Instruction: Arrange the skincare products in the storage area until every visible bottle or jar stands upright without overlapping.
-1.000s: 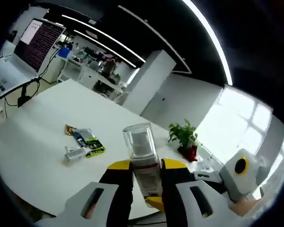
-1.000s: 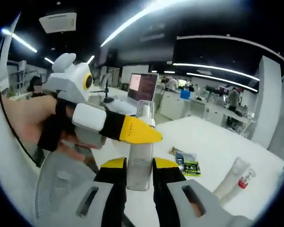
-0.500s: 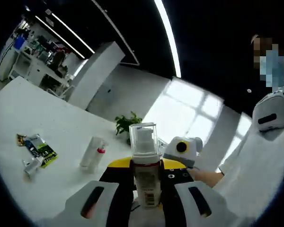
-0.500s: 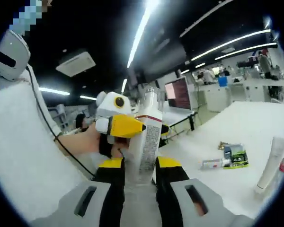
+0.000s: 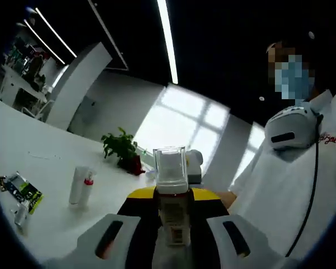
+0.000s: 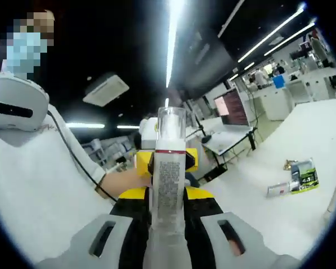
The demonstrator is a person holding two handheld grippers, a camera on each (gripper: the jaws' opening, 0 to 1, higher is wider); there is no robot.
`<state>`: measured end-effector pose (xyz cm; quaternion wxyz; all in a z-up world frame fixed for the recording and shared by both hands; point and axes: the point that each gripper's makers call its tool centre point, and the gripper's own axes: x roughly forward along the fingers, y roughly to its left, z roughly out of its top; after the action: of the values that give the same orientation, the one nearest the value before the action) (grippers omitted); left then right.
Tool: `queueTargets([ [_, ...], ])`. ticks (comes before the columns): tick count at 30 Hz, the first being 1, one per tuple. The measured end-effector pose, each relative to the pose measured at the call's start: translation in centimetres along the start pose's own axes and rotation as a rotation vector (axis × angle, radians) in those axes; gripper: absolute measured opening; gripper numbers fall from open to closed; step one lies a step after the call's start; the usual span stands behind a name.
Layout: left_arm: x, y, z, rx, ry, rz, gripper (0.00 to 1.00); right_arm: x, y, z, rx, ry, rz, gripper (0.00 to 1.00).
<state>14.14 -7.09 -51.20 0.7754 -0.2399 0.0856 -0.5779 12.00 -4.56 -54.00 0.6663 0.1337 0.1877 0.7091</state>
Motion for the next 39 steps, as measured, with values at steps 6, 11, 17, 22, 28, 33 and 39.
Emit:
queueTargets([
  [6, 0.4, 1.2, 0.3, 0.038, -0.022, 0.067, 0.19, -0.4, -1.1, 0.6, -0.046, -0.021, -0.1, 0.18],
  [11, 0.4, 3.3, 0.6, 0.031, -0.059, 0.239, 0.21, -1.2, -3.4, 1.1, -0.127, -0.011, -0.26, 0.18],
  [17, 0.6, 5.1, 0.9, 0.06, -0.077, 0.494, 0.19, -2.6, -6.5, 1.9, -0.314, 0.065, -0.603, 0.18],
  [22, 0.8, 5.0, 2.0, 0.059, -0.153, 0.567, 0.16, -2.3, -6.5, 2.7, -0.573, 0.149, -0.762, 0.18],
  [28, 0.1, 5.6, 2.4, 0.055, -0.224, 0.658, 0.16, -2.5, -6.6, 2.8, -0.662, 0.157, -0.86, 0.19],
  [33, 0.2, 5.4, 2.3, 0.089, -0.241, 0.692, 0.16, -2.7, -6.5, 2.7, -0.669, 0.147, -0.869, 0.19],
  [39, 0.5, 5.0, 2.6, 0.125, -0.196, 0.612, 0.15, -2.7, -6.2, 2.7, -0.698, 0.147, -0.828, 0.2],
])
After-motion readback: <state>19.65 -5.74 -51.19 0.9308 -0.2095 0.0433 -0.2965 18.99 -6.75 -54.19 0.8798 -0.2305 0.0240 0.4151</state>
